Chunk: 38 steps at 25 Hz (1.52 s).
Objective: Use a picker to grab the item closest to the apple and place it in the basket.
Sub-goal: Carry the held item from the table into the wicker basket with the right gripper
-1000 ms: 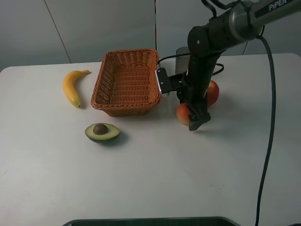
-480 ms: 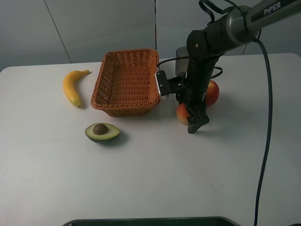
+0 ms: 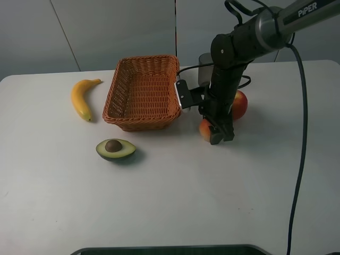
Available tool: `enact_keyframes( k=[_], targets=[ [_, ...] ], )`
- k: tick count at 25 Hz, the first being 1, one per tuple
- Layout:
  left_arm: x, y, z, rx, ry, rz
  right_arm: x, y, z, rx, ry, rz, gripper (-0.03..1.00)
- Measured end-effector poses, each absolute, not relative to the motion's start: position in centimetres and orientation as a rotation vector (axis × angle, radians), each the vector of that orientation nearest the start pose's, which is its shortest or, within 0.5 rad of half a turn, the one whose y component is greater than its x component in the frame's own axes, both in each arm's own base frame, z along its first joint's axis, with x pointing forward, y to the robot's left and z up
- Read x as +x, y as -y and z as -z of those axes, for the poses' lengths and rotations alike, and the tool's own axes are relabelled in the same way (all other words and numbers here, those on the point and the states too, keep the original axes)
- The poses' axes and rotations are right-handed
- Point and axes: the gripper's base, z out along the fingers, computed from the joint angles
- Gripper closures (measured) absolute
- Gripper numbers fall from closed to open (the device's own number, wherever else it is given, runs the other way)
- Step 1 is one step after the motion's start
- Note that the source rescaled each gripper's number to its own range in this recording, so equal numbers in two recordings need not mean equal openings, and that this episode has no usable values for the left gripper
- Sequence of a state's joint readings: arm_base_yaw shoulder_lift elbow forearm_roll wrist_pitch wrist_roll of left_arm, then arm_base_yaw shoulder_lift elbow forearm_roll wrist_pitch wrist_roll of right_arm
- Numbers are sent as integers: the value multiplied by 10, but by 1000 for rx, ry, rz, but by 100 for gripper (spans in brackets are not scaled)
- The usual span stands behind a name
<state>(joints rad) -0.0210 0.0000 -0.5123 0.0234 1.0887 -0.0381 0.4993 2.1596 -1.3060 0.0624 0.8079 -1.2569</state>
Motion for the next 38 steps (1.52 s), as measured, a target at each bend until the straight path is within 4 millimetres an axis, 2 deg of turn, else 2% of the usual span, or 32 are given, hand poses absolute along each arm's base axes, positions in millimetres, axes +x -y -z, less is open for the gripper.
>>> enact_keyframes(
  k=[28,31,38],
  targets=[
    [-7,-2,-278,-19,-2060,9,336,-188,-87,-2366,-2038,-74,96],
    [-7,-2,-278,-19,-2060,9,336,-189,-93,-2339,-2047,-74,96],
    [-7,-2,-278,-19,-2060,9,333,-190,-121,-2261,-2071,-71,96]
  ],
)
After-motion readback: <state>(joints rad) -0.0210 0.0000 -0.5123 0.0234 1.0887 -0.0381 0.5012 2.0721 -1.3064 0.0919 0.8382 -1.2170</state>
